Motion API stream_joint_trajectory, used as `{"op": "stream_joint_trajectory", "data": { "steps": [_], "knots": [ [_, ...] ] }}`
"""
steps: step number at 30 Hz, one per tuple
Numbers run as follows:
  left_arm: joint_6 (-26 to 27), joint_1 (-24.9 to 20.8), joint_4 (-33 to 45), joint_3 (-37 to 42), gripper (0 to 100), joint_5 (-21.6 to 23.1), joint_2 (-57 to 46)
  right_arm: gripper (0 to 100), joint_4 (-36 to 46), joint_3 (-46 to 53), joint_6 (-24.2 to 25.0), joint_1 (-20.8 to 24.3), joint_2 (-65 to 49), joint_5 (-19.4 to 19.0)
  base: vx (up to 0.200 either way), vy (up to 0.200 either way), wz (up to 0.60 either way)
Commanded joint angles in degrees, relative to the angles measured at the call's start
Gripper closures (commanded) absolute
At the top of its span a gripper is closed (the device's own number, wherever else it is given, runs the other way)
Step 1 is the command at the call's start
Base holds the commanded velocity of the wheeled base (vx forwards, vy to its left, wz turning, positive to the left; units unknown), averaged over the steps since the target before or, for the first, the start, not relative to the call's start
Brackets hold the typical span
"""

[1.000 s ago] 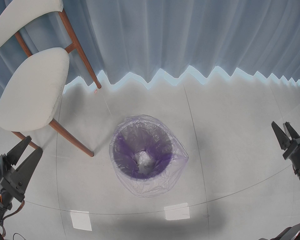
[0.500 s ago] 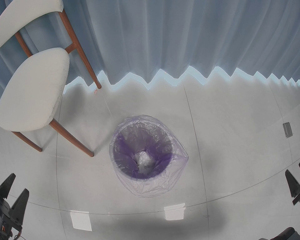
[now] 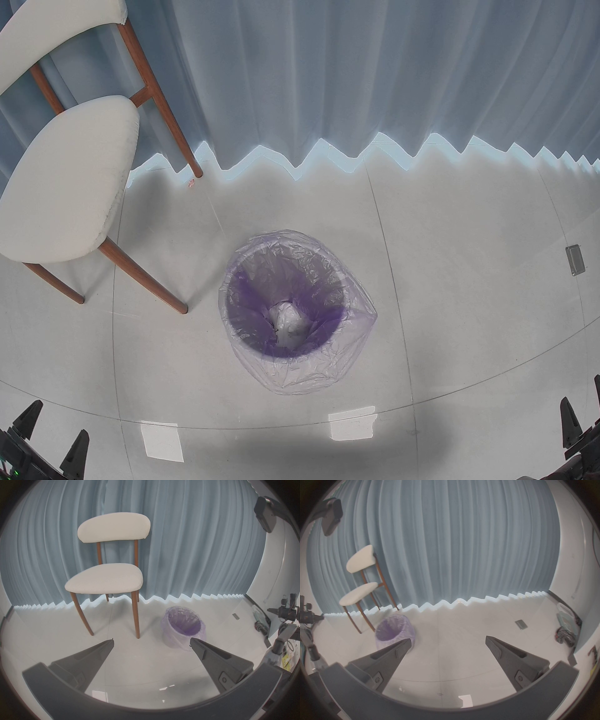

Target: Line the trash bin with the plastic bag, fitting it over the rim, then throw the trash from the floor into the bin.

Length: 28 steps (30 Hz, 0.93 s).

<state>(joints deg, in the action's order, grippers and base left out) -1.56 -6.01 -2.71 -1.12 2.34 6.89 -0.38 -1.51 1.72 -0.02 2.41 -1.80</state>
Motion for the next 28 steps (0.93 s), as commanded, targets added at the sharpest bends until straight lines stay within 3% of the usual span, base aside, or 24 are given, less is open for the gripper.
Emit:
{"op": "stream_joint_trajectory", "data": {
  "steps": [1, 2, 5, 11, 28],
  "knots": [
    [0.7, 0.6, 0.2, 1.1, 0, -2.8, -1.7, 0, 2.0, -0.2, -0.5, 0.0, -2.4, 3.0, 0.0, 0.0, 0.0],
    [0.9, 2.9, 0.3, 1.1, 0, -4.9, -2.0, 0, 1.5, 1.2, -0.3, 0.0, -2.4, 4.4, 0.0, 0.0, 0.0],
    [0.0, 7.2, 1.6, 1.1, 0, -4.5, -5.4, 0, 0.9, 1.3, 0.4, -0.1, -2.4, 4.6, 0.0, 0.0, 0.0],
    [2.5, 5.9, 2.7, 1.1, 0, -1.8, -6.8, 0, 0.8, 1.3, -2.2, 0.0, -2.4, 2.2, 0.0, 0.0, 0.0],
    [1.9, 5.8, 3.0, 1.1, 0, -2.1, -6.7, 0, 0.5, 1.5, -1.3, 0.0, -2.4, 2.9, 0.0, 0.0, 0.0]
  ]
}}
